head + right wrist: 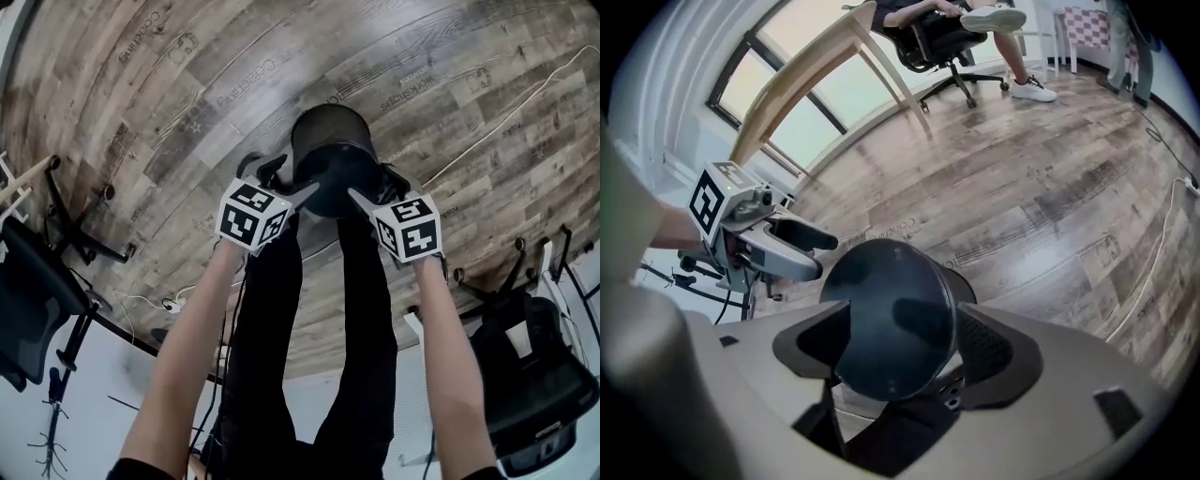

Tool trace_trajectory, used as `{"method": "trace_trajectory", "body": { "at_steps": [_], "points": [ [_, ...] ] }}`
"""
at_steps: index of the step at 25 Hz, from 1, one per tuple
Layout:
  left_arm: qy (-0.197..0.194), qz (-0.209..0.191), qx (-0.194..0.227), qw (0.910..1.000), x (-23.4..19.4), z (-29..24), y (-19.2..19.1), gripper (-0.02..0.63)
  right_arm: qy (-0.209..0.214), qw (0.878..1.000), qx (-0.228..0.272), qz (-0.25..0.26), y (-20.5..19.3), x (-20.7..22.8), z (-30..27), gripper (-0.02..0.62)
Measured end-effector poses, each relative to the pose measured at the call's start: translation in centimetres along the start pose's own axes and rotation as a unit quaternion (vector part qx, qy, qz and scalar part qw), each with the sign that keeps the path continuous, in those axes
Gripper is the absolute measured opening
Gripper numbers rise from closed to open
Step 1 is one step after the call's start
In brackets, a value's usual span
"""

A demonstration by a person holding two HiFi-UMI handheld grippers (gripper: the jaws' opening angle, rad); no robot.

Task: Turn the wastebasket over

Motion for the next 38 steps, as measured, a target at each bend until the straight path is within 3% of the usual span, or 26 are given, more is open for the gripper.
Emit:
{"method": "trace_trajectory", "body": {
  "at_steps": [3,11,23,28,32,38],
  "points": [
    [-0.008,0.010,-0.009,0.9999,-0.2,-1.2,-1.0,0.367,-0.004,1.000,-0.008,-0.009,-0.6,0.9,-0.9,0.342],
    [-0.006,0.028,-0.038,0.9989,-1.4,-3.4,-3.2,0.370,0.010,0.999,-0.034,-0.004,-1.9,2.4,-3.1,0.347],
    [-0.066,0.021,-0.081,0.9943,-2.6,-4.3,-2.4,0.364,0.065,0.997,-0.047,0.004,-1.5,3.4,-3.8,0.348],
    [-0.056,0.023,-0.083,0.9947,-2.3,-4.2,-2.3,0.354,0.061,0.997,-0.046,0.005,-1.5,3.2,-3.7,0.347],
    [-0.030,0.003,-0.089,0.9956,-1.6,-4.0,-1.4,0.339,0.044,0.998,-0.036,0.012,-1.0,2.9,-3.4,0.345],
    [-0.002,-0.031,-0.044,0.9985,-2.0,-2.6,2.1,0.322,0.024,0.999,0.001,0.036,2.3,2.9,-2.5,0.342]
  ]
}}
Point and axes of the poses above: the fingertips, and each gripper's own axes: z backward along the fingers, x to its right, y out of its top, the point moved 9 cm from there along z, backward along the fingers, and after that the axes turned 6 degrees about x, right-handed, at the moved point
